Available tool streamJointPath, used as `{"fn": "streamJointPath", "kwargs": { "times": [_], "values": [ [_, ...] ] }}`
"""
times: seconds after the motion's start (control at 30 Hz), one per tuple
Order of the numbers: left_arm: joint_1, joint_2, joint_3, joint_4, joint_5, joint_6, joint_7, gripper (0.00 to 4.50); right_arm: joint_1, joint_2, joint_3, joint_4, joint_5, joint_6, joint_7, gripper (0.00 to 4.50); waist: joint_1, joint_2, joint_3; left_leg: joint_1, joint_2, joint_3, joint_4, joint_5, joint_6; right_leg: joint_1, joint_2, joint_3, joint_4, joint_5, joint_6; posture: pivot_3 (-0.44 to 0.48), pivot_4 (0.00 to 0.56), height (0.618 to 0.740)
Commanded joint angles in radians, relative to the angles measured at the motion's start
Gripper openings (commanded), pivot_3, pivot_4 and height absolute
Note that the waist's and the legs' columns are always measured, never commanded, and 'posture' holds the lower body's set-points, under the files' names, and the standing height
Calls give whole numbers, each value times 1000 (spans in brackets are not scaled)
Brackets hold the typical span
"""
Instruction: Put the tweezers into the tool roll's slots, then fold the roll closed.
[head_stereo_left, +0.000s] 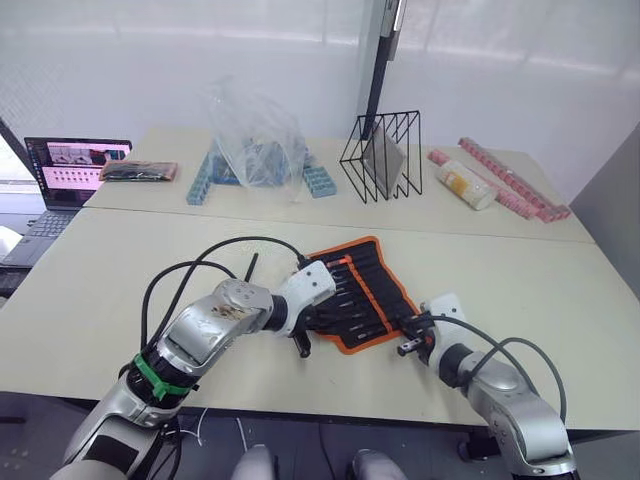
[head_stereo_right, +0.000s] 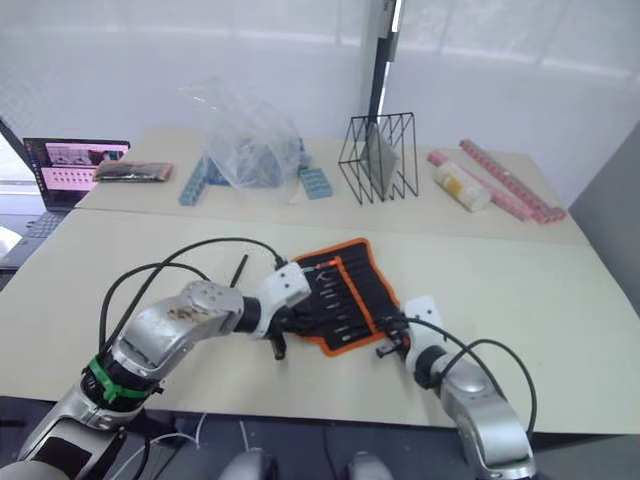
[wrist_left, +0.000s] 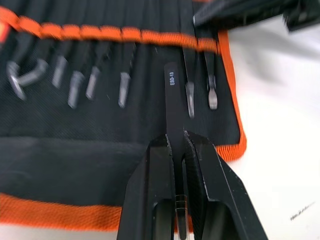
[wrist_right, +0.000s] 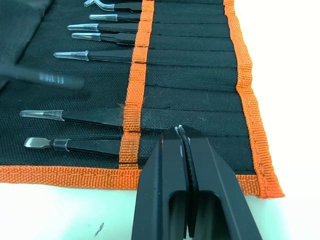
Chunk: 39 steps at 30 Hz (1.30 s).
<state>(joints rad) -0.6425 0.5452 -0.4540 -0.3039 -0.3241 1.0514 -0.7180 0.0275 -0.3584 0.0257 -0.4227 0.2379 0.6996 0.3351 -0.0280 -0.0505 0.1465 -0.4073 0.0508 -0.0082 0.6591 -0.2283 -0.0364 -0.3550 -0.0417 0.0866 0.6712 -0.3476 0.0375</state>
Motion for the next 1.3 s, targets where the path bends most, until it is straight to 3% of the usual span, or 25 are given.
{"fn": "streamJointPath", "kwargs": {
  "times": [0.03, 0.77, 1.3],
  "values": [
    [-62, -9, -18, 17, 34, 1, 4, 30, 70, -2, 39, 75, -14, 65, -3, 0, 5, 0, 0, 0, 0, 0, 0, 0, 0, 0, 0, 0, 0, 0, 0, 0, 150, 689],
    [-193, -103, -127, 167, 122, 7, -25, 30, 92, 22, 41, 63, -11, 65, -34, 0, 13, 1, 0, -3, -1, -2, 0, 0, 0, 0, 0, -2, -2, 0, 0, 0, 150, 689],
    [-253, -321, -166, 479, 241, -201, -3, 30, 95, 35, 48, 63, -11, 63, -43, 0, 13, 1, 0, -2, -1, -2, 0, 0, 0, 0, 0, -2, -2, 0, 0, 0, 150, 689]
  ]
}}
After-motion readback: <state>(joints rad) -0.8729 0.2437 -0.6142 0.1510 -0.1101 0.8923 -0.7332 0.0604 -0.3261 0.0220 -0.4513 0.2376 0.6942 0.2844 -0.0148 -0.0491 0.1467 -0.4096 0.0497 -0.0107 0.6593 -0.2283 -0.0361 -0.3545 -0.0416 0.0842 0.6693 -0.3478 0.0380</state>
